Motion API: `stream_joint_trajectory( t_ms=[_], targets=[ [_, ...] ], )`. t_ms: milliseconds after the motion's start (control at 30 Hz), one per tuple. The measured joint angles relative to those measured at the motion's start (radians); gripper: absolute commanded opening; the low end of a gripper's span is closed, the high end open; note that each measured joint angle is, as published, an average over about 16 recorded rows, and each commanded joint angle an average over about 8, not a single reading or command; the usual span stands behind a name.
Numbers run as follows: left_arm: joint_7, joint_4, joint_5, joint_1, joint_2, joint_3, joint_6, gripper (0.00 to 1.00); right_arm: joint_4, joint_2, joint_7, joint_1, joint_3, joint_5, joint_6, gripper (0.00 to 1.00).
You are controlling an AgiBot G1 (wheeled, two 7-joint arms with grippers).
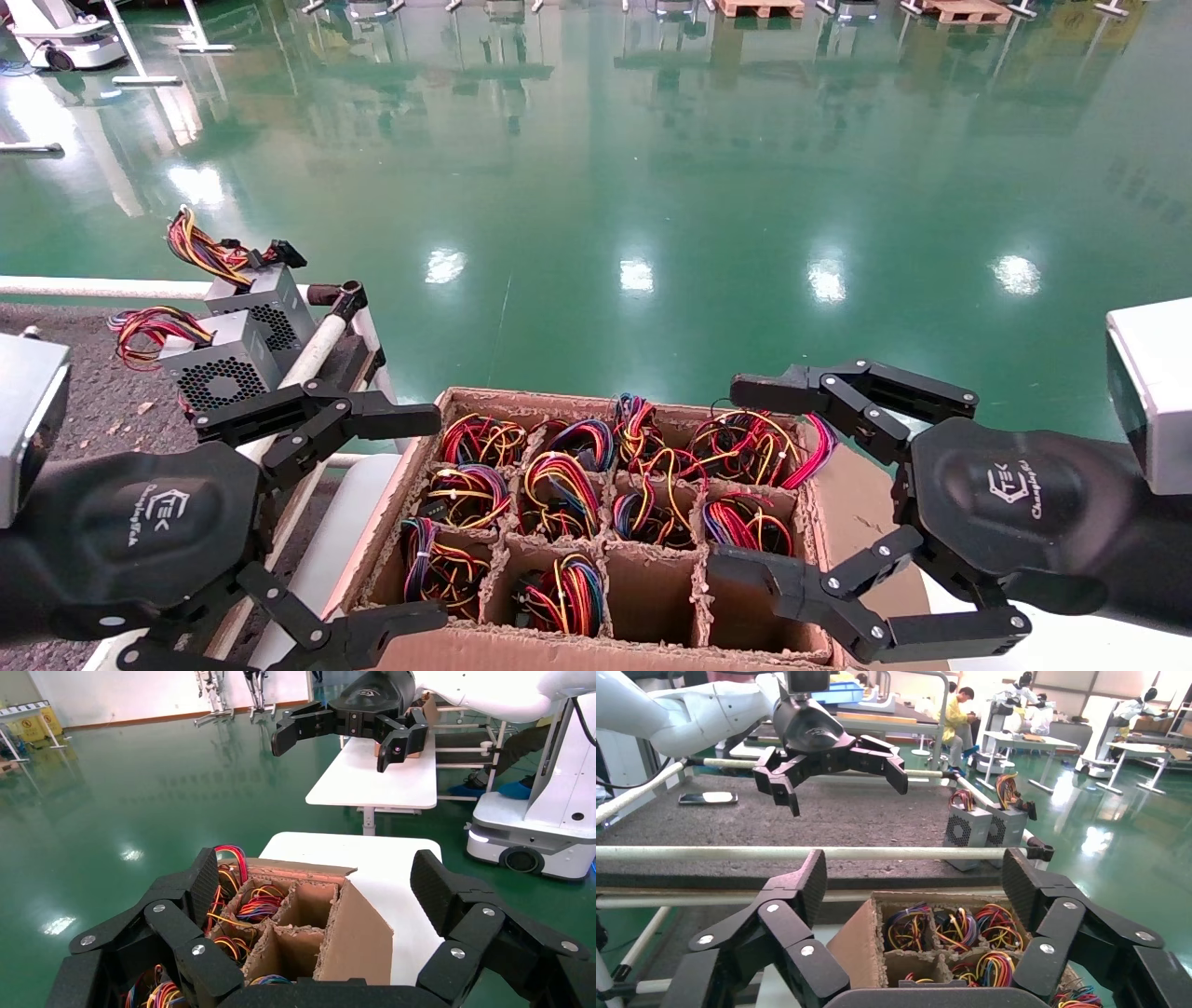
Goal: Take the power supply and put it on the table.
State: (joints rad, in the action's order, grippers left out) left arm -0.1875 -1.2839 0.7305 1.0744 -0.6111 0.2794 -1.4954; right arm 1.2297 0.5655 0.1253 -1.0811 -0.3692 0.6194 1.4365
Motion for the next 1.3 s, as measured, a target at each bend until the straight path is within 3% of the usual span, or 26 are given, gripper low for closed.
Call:
stream_joint_trajectory(
  t_ms=[1000,1300],
  targets=[
    [0.003,0.000,0.004,0.001,0.000,0.000,0.003,1.00,0.000,0.000,0.000,0.000,0.000,0.000,0.000,0.00],
    [0.056,-0.015,0.114,0.017,-0.024,0.018,0.076,1.00,0.000,0.000,0.000,0.000,0.000,0.000,0.000,0.00]
  ],
)
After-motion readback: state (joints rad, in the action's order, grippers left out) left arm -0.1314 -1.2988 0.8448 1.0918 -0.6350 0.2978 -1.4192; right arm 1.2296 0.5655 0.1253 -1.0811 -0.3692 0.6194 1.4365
